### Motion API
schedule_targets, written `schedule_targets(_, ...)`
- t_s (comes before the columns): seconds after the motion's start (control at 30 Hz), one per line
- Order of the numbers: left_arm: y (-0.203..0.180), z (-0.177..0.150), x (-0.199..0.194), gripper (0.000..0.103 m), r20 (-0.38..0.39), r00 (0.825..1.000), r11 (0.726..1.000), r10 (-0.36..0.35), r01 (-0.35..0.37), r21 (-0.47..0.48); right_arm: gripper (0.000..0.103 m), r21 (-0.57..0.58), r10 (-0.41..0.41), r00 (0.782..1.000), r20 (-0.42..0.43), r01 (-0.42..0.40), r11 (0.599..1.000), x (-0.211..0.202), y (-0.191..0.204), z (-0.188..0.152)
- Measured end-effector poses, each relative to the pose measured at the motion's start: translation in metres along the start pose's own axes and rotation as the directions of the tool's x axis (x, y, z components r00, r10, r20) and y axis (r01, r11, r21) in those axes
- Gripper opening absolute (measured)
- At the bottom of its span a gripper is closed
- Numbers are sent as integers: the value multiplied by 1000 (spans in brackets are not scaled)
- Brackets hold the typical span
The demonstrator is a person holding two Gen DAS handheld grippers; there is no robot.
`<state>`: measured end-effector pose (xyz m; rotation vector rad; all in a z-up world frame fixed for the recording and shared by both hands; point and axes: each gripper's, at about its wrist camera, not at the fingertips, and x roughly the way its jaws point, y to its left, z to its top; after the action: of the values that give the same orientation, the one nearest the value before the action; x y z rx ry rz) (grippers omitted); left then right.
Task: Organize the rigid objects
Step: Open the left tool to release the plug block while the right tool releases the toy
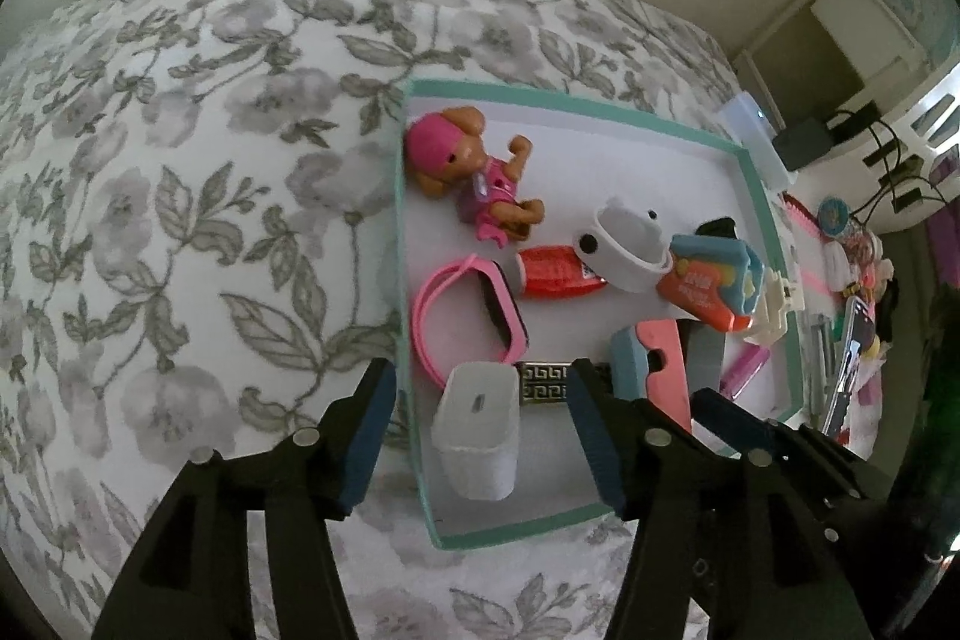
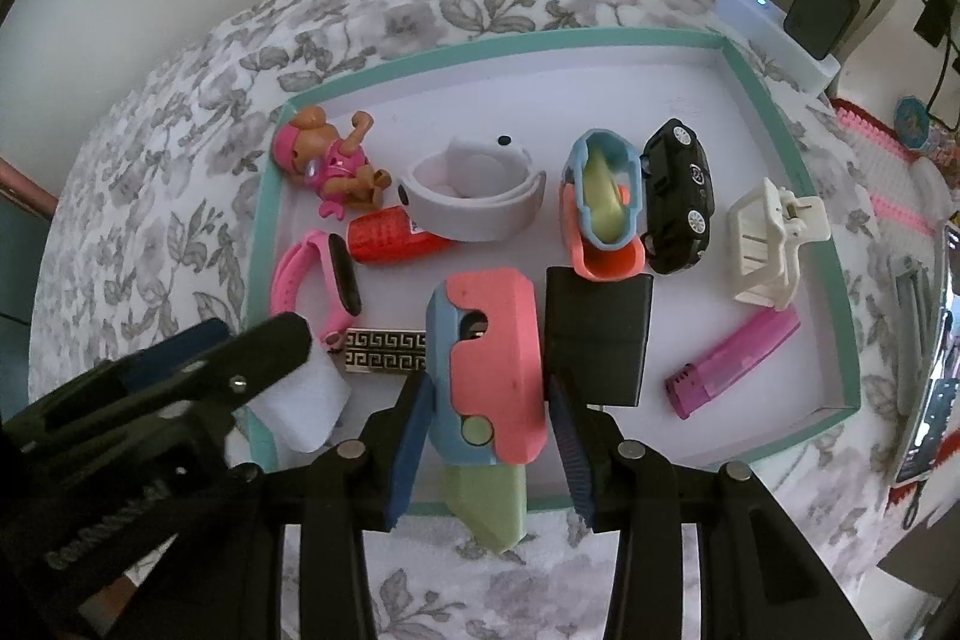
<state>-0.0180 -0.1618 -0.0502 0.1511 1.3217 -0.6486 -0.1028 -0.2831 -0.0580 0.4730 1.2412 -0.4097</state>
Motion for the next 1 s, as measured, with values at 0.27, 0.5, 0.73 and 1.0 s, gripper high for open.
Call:
schedule_targets(0.27, 17, -1, -11, 76, 59, 990, 991, 130, -128, -32, 64, -1, -14, 999, 38, 14, 1000, -6, 0, 0)
schedule_targets(0.5, 35, -4, -14, 89, 93, 977, 980, 193, -187, -66, 81, -23, -37, 997, 69, 38, 999, -7, 4, 0)
schedule_targets(0.73, 47, -9, -15, 98, 100, 966, 969, 239, -230, -94, 93, -28, -47, 995, 90, 50, 998, -8, 7, -3)
schedule_targets(1.0, 52, -17, -26, 98, 132, 962, 970, 239, -229, -87, 103, -9, -53, 991, 122, 54, 998, -14, 5, -5)
